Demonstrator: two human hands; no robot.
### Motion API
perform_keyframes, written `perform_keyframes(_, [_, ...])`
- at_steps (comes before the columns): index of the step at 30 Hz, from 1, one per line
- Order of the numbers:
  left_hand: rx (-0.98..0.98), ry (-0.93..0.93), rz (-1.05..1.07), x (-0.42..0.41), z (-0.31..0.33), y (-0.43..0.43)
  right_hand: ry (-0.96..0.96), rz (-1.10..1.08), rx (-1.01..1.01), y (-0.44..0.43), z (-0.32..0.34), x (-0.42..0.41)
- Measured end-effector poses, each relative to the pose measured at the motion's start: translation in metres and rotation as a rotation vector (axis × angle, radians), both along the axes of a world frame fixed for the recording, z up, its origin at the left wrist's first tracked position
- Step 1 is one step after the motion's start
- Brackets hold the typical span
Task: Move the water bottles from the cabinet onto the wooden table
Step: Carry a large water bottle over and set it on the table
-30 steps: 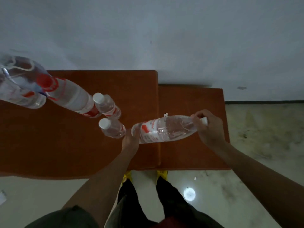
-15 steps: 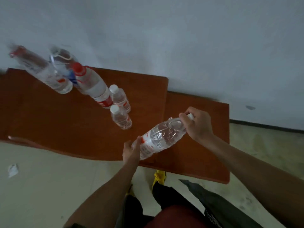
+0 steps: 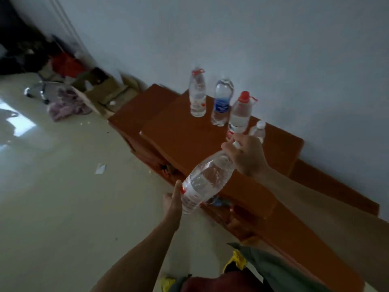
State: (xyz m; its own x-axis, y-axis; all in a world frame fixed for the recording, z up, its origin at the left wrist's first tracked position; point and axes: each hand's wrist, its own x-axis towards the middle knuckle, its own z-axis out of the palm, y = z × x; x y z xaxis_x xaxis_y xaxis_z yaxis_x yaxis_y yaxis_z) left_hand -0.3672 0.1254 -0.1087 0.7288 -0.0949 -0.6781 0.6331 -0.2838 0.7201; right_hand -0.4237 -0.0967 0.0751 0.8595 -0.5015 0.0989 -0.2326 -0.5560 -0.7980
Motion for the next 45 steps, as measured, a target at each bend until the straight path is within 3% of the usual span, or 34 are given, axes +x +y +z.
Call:
perform_keyframes(11, [0.145,-0.210,0.364,0.043,0.085,0.283,-0.102,0.393,-0.122,0.268,0.013,0.101])
perform_keyframes(23, [0.377,-0.322,0.645,0.107,0.109,0.488,-0.144,0.850,-0.111,0.469,-0.001,0.255])
perform_keyframes(34, [0.578,-0.264,1.035,0.184,0.121,0.683,-0.105,1.186,-0.027,0.719,-0.003,0.425])
perform_keyframes(40, [0.621,-0.146,1.298,0.166,0.104,0.808,-0.053,1.479,-0.055,0.902,-0.006,0.451])
perform_keyframes(45, [0.637,-0.111,1.385,0.159,0.091,0.921,0.003,1.548,-0.027,1.046,-0.023,0.460])
